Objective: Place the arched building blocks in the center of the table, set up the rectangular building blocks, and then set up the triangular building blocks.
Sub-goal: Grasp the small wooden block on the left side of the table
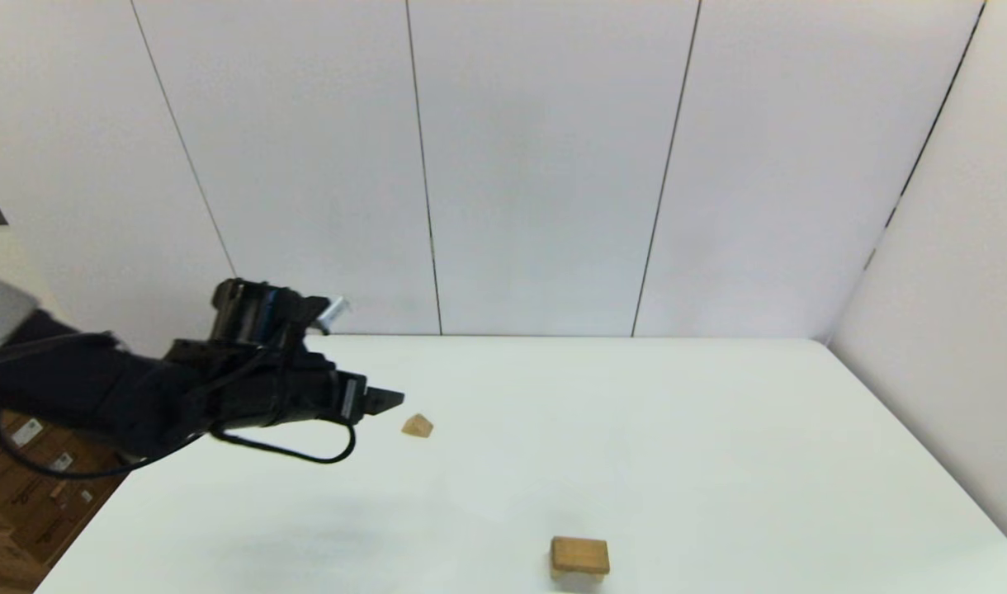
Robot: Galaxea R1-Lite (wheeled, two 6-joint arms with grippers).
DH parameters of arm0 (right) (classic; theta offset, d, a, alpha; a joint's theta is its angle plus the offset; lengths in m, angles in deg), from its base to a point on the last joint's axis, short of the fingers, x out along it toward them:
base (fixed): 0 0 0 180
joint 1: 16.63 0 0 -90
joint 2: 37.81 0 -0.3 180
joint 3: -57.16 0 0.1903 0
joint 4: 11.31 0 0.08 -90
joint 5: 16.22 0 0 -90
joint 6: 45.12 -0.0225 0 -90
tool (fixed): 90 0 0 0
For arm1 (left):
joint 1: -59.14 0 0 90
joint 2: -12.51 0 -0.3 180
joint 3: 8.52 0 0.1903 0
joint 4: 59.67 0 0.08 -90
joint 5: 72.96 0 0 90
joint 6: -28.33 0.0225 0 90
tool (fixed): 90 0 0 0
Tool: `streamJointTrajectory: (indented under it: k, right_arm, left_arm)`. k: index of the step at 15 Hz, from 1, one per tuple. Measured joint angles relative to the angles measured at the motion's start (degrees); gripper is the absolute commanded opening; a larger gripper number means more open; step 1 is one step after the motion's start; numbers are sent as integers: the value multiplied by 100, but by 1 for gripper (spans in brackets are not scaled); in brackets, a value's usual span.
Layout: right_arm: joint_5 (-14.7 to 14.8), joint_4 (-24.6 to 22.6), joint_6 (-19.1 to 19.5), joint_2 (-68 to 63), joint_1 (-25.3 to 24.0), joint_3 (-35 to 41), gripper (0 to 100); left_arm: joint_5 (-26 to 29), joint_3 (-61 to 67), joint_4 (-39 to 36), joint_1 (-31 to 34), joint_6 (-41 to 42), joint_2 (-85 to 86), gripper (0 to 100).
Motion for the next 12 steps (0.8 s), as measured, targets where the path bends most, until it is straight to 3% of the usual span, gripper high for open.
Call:
streamJointTrajectory:
  k: [6,12]
  right_arm:
    - [0,-2,-2,0,0,0,100]
    - [0,0,0,0,0,0,100]
  left_arm:
    - [939,-2972,2361,143,2150,-1679,100]
    - [1115,-4751,4225,656,3978,-2481,100]
